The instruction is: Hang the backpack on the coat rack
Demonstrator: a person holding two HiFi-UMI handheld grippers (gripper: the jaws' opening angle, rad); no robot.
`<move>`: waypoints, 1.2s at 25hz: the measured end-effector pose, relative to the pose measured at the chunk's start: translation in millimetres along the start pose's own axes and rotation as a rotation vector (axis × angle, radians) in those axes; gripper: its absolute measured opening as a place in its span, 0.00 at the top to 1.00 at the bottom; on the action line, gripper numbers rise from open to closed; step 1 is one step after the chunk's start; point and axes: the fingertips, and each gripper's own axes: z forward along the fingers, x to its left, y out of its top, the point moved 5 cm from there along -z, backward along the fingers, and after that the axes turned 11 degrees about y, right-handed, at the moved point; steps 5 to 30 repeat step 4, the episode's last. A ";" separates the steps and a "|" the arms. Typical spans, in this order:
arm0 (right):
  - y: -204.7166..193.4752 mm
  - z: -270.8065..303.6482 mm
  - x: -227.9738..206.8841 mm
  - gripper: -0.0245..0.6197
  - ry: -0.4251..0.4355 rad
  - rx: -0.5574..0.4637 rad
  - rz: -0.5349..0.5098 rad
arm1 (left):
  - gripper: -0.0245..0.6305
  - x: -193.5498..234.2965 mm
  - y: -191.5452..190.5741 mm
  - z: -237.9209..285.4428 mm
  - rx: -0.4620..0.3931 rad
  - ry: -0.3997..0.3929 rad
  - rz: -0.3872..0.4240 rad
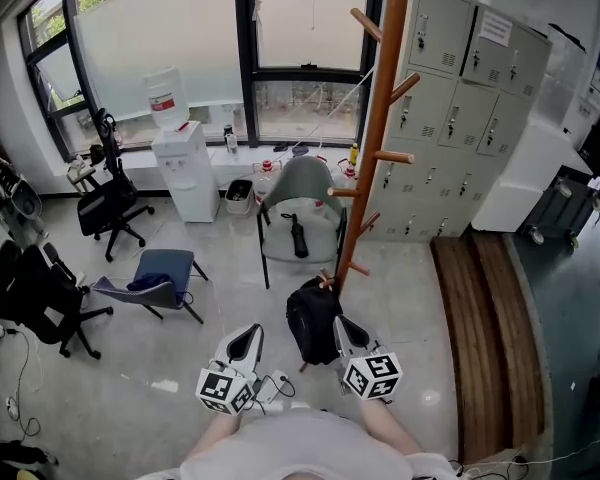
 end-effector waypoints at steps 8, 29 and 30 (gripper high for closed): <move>-2.6 2.2 -0.4 0.95 0.005 0.005 -0.009 | 0.95 2.7 -2.6 1.2 0.003 0.004 0.000; -2.6 2.2 -0.4 0.95 0.005 0.005 -0.009 | 0.95 2.7 -2.6 1.2 0.003 0.004 0.000; -2.6 2.2 -0.4 0.95 0.005 0.005 -0.009 | 0.95 2.7 -2.6 1.2 0.003 0.004 0.000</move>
